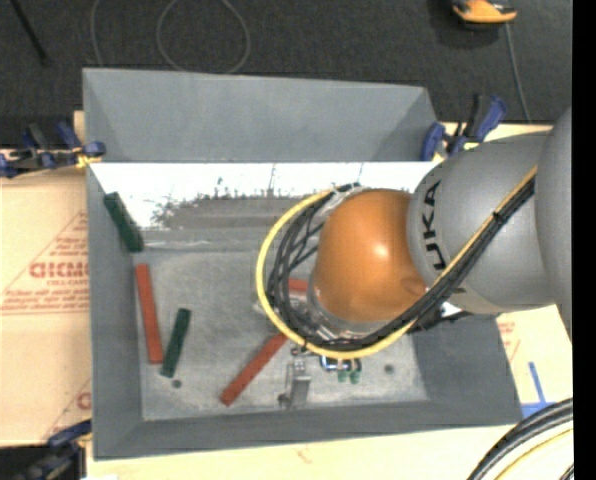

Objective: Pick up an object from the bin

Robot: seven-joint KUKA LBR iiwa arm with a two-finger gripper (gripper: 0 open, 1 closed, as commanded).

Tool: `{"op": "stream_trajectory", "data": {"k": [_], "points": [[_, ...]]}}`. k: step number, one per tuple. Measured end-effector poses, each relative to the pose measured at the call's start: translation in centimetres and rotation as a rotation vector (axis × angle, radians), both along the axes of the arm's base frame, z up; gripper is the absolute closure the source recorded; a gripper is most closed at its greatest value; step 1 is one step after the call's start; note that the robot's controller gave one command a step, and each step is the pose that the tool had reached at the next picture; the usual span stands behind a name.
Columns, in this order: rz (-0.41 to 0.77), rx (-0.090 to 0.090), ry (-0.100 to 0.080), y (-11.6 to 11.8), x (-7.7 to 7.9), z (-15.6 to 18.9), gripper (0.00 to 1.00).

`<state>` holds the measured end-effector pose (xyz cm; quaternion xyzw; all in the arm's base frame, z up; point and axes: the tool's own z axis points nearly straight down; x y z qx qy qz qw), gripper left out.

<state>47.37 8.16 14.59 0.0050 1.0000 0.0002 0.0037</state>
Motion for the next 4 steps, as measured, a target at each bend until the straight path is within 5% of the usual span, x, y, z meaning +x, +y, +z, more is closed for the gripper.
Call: {"op": "stream_trajectory", "data": {"k": [1, 2, 3, 4], "points": [[0.063, 0.0, 0.007, 3.2, 4.8, -7.9, 0.0], [0.058, 0.004, 0.002, 3.3, 5.0, -7.2, 1.0], [0.083, 0.001, -0.001, 8.5, 7.2, -7.2, 1.0], [-0.236, 0.002, 0.002, 11.8, 12.4, -7.0, 1.0]]}}
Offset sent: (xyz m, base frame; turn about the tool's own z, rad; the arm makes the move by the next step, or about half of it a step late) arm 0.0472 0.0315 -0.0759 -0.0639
